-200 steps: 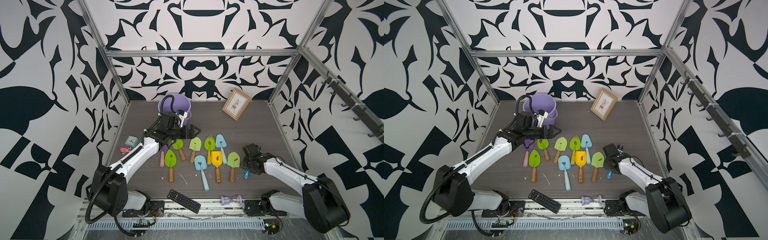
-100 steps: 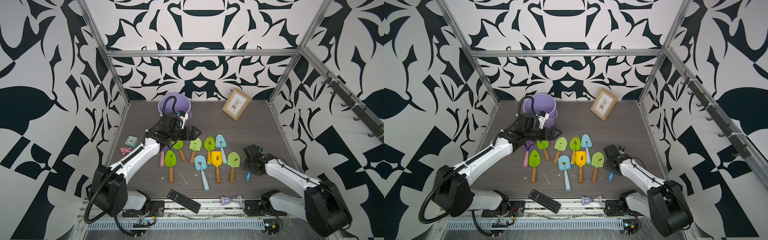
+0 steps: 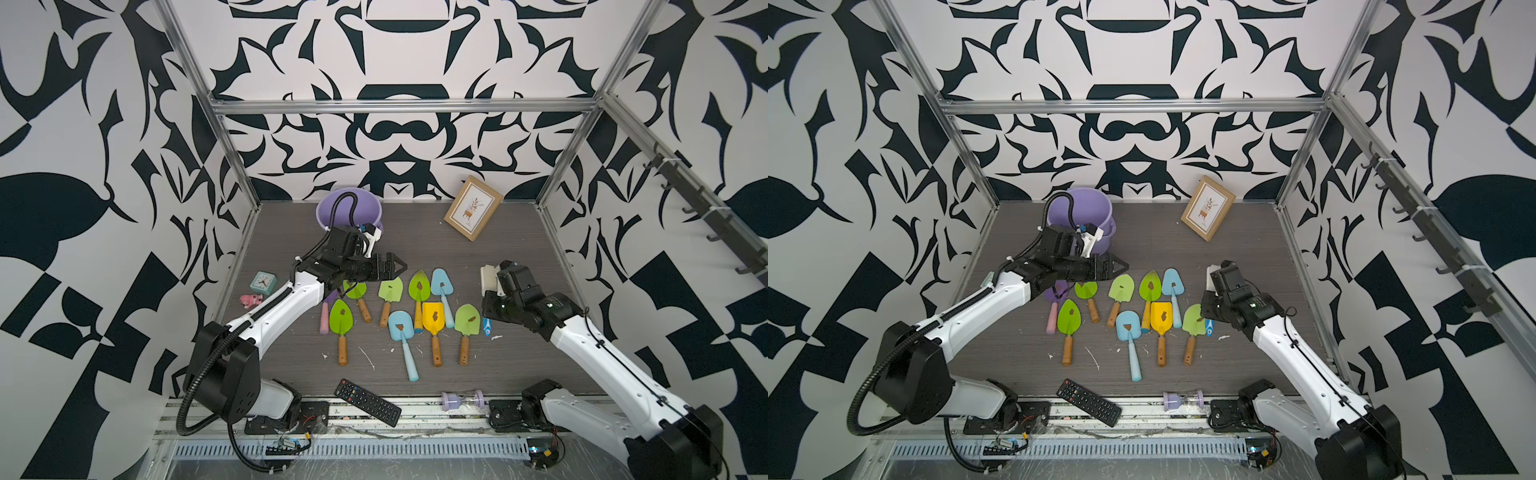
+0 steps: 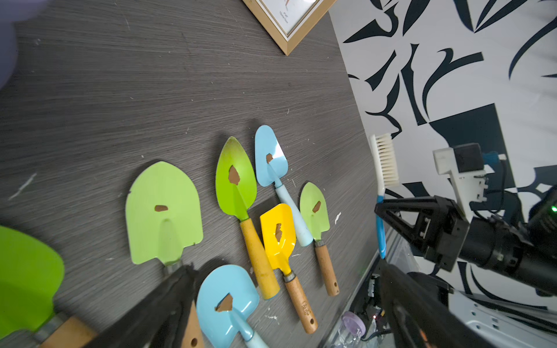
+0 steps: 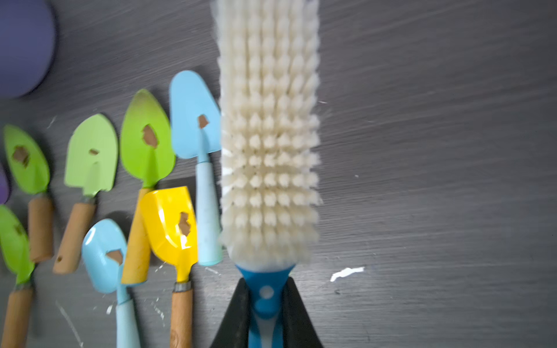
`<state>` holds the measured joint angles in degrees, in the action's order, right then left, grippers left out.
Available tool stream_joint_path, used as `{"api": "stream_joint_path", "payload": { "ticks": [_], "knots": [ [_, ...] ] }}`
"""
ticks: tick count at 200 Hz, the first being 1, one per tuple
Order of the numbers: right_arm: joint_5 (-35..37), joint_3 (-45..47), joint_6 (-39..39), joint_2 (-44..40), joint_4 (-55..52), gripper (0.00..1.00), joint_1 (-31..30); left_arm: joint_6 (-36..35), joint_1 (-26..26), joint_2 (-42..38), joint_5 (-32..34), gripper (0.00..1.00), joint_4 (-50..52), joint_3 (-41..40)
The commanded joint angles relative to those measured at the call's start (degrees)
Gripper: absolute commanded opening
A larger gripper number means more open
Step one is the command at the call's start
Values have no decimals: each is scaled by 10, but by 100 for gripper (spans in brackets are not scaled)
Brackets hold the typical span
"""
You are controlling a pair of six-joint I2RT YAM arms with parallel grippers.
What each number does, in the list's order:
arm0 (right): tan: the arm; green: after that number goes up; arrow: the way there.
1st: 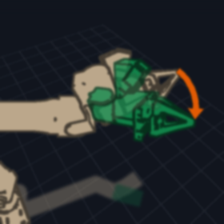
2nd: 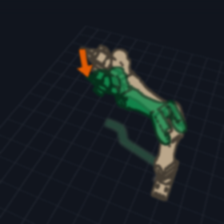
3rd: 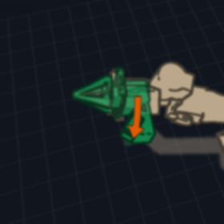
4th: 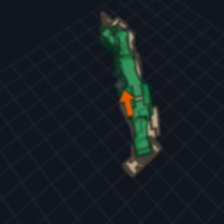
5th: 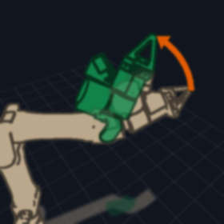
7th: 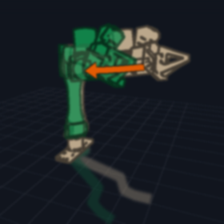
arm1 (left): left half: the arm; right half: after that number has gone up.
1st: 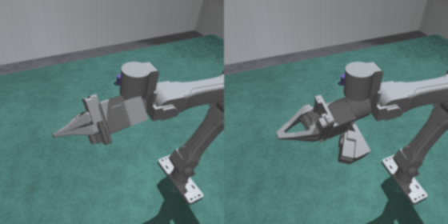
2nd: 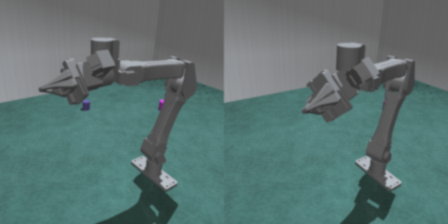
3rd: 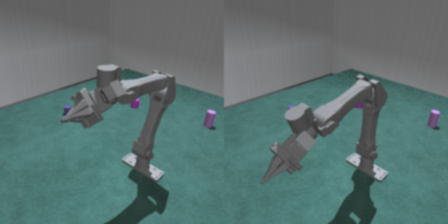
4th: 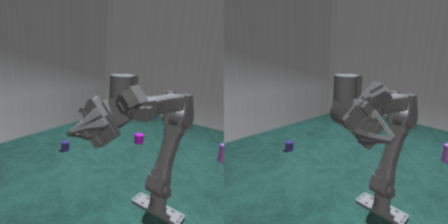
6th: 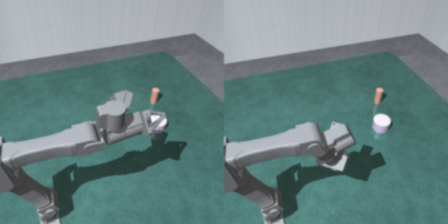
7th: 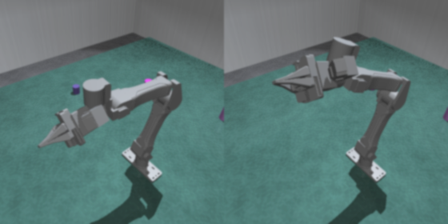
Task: Brush the soil off the hand trowel and place it into the bucket
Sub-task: Pick up the brush from the center of the board.
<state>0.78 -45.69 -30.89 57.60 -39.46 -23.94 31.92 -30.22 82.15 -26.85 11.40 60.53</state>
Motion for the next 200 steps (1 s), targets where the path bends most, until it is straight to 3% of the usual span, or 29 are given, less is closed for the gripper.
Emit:
{"api": "stream_joint_path", "payload": {
  "ticks": [1,66,136,200],
  "knots": [
    [-43,-31,50,13,9,0,-34,69,-15,2,-24,99,-58,6],
    [-27,-69,50,62,79,0,-133,161,-76,15,69,99,-91,-5],
    [-28,-89,40,106,122,0,-179,204,-102,57,62,99,-143,-2],
    [-27,-89,36,106,136,0,-194,221,-107,95,54,87,-156,4]
  ]
}}
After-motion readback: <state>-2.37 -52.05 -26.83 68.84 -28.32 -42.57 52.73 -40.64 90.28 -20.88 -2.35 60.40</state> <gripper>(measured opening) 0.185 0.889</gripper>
